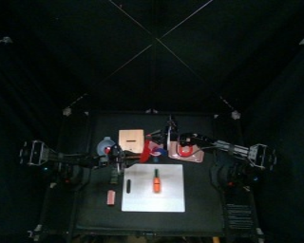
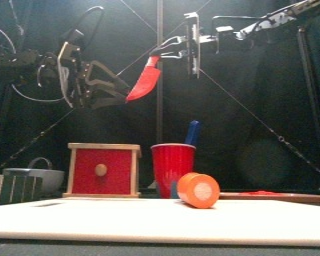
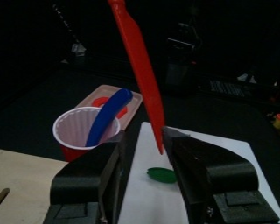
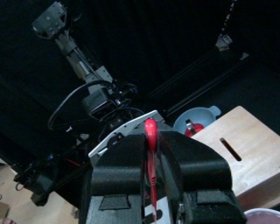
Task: Cut carrot
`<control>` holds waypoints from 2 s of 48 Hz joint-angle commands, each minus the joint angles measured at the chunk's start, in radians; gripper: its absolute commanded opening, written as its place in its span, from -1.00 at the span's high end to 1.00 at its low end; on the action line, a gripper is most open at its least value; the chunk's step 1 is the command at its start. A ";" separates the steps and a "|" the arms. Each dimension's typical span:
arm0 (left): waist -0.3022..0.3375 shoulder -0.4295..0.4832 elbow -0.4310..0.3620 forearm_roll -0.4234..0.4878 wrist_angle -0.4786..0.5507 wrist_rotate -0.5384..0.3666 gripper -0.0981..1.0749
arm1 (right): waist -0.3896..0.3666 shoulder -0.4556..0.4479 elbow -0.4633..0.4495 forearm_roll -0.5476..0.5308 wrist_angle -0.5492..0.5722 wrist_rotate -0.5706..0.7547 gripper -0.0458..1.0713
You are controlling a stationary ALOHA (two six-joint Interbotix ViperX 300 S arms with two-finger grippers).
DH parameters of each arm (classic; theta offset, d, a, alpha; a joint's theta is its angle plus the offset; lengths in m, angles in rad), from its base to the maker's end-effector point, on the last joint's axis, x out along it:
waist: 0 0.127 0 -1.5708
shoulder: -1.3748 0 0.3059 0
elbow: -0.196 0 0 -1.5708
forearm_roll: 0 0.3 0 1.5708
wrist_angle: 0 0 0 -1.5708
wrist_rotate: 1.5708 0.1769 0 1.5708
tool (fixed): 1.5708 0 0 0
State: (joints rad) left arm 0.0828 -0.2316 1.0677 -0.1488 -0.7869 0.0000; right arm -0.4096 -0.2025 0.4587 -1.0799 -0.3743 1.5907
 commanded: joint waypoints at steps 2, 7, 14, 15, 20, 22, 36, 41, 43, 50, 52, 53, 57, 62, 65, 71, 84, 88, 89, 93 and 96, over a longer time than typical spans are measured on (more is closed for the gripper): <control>-0.002 0.020 -0.041 0.005 -0.011 -0.002 -0.49 | -0.003 -0.015 -0.031 0.003 -0.008 -0.003 0.05; -0.002 0.046 -0.061 0.005 -0.017 -0.002 -0.48 | -0.003 -0.015 -0.032 0.002 -0.008 -0.003 0.05; -0.002 0.075 -0.083 0.020 -0.018 0.000 -0.45 | -0.003 -0.015 -0.029 0.000 -0.008 -0.003 0.05; -0.002 0.077 -0.084 0.023 -0.018 0.000 -0.44 | -0.003 -0.015 -0.031 0.000 -0.008 -0.003 0.05; -0.002 0.078 -0.089 0.038 -0.021 0.003 -0.29 | -0.003 -0.014 -0.028 0.000 -0.008 -0.003 0.05; 0.000 0.078 -0.089 0.043 -0.026 0.003 -0.20 | -0.003 -0.014 -0.026 0.000 -0.008 -0.003 0.05; 0.005 0.075 -0.084 0.052 -0.046 0.005 0.38 | -0.003 -0.003 0.011 0.002 -0.008 -0.002 0.03; 0.005 0.071 -0.075 0.052 -0.046 0.005 0.39 | -0.006 -0.011 0.028 0.002 -0.008 -0.003 0.02; 0.005 0.069 -0.071 0.052 -0.046 0.005 0.39 | -0.006 -0.014 0.031 -0.003 -0.008 -0.003 0.01; 0.003 0.061 -0.064 0.052 -0.046 0.005 0.39 | -0.006 -0.025 0.038 -0.003 -0.008 -0.003 0.01; 0.003 0.061 -0.063 0.052 -0.046 0.005 0.39 | -0.006 -0.028 0.040 -0.005 -0.008 -0.003 0.01; 0.003 0.060 -0.063 0.052 -0.046 0.005 0.39 | -0.006 -0.028 0.041 -0.008 -0.008 -0.003 0.01; 0.005 0.058 -0.057 0.052 -0.046 0.005 0.39 | -0.008 -0.032 0.046 -0.014 -0.014 -0.003 0.00; 0.003 0.057 -0.049 0.052 -0.046 0.005 0.39 | -0.006 -0.034 0.055 -0.025 -0.018 -0.003 -0.06; 0.005 0.055 -0.048 0.052 -0.046 0.005 0.39 | -0.006 -0.035 0.058 -0.031 -0.018 -0.003 -0.16; 0.005 0.054 -0.046 0.052 -0.046 0.005 0.39 | -0.006 -0.037 0.060 -0.040 -0.018 -0.003 -0.43; 0.005 0.052 -0.037 0.052 -0.046 0.005 0.39 | -0.002 -0.075 0.092 -0.051 -0.018 -0.002 -0.83; 0.003 0.051 -0.032 0.052 -0.046 0.003 0.39 | -0.008 -0.107 0.114 -0.049 -0.018 -0.002 -0.83; 0.003 0.049 -0.031 0.052 -0.046 0.003 0.39 | -0.008 -0.120 0.120 -0.049 -0.018 -0.002 -0.83; 0.003 0.043 -0.026 0.051 -0.046 0.003 0.39 | -0.008 -0.164 0.149 -0.040 -0.015 0.003 -0.83; 0.003 0.037 -0.023 0.051 -0.046 0.003 0.39 | -0.008 -0.207 0.179 -0.023 -0.011 0.011 -0.83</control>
State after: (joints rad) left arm 0.0874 -0.1749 1.0523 -0.0997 -0.8207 0.0015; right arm -0.4126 -0.3390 0.6259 -1.1198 -0.3866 1.5984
